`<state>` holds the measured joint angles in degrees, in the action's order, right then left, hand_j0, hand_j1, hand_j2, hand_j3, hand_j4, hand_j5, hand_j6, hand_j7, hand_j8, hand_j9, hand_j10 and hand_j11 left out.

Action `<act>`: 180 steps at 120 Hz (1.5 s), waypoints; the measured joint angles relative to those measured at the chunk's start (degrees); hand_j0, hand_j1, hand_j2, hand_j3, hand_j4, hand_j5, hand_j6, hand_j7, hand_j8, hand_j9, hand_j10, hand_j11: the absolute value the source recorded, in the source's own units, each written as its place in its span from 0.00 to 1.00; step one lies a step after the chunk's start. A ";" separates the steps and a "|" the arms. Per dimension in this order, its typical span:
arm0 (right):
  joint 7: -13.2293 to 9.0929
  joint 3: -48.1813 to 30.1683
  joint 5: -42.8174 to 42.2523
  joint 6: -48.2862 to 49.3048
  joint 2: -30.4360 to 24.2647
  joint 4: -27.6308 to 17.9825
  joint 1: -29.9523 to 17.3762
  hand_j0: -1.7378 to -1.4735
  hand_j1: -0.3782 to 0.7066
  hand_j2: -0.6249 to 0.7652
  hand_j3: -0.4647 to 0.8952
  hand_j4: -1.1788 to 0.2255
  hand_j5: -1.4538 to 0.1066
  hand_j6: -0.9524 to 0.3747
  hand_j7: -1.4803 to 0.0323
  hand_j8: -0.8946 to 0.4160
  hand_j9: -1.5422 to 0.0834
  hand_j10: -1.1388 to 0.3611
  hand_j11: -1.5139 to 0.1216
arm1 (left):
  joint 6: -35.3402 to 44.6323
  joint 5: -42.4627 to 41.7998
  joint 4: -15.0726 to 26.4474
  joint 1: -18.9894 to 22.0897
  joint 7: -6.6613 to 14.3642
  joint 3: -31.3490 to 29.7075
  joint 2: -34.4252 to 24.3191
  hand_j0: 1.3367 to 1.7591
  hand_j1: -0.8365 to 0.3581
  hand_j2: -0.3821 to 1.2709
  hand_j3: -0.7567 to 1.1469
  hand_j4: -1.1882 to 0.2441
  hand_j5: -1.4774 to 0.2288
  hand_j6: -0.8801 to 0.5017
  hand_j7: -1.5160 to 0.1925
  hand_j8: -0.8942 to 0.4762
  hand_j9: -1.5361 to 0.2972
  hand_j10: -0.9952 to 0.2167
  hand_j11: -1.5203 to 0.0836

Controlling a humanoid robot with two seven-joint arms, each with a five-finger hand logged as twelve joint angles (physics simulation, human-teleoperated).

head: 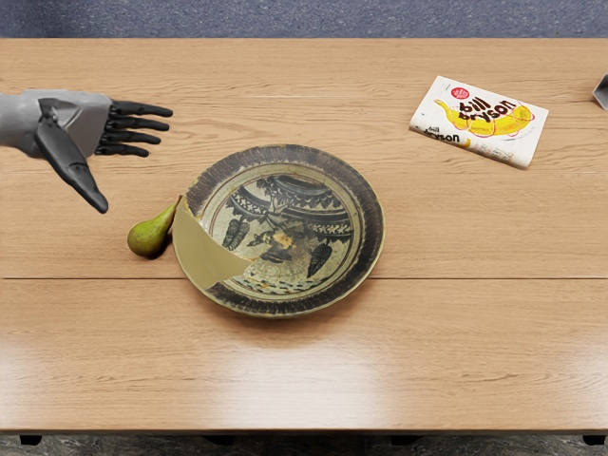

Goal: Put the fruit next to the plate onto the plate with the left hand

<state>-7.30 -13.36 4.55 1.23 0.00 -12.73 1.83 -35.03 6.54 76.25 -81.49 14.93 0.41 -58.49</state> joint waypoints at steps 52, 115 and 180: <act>0.00 0.03 0.01 0.00 0.00 -0.09 -0.01 0.30 0.06 0.45 0.34 0.82 0.91 0.70 0.96 0.66 0.93 0.74 0.90 | 3.05 21.42 9.54 1.53 5.91 -0.23 -5.31 0.76 0.99 0.23 0.40 0.83 0.87 0.63 0.89 0.65 0.84 0.82 0.95; -0.02 0.08 -0.05 0.00 0.00 0.04 -0.07 0.30 0.06 0.45 0.34 0.82 0.91 0.70 0.96 0.66 0.93 0.74 0.90 | 20.90 35.20 9.63 7.11 6.90 -0.29 2.22 0.76 0.98 0.23 0.40 0.81 0.85 0.62 0.88 0.64 0.83 0.80 0.94; -0.02 0.14 -0.06 0.00 0.00 0.07 -0.13 0.30 0.06 0.45 0.34 0.82 0.91 0.70 0.96 0.66 0.93 0.74 0.90 | 34.49 44.87 8.25 13.46 6.95 -0.33 9.80 0.76 0.94 0.24 0.40 0.79 0.83 0.60 0.85 0.61 0.80 0.78 0.91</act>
<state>-7.32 -13.22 4.48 1.23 0.00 -12.66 1.70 -0.53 51.41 84.50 -68.03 21.88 0.08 -48.69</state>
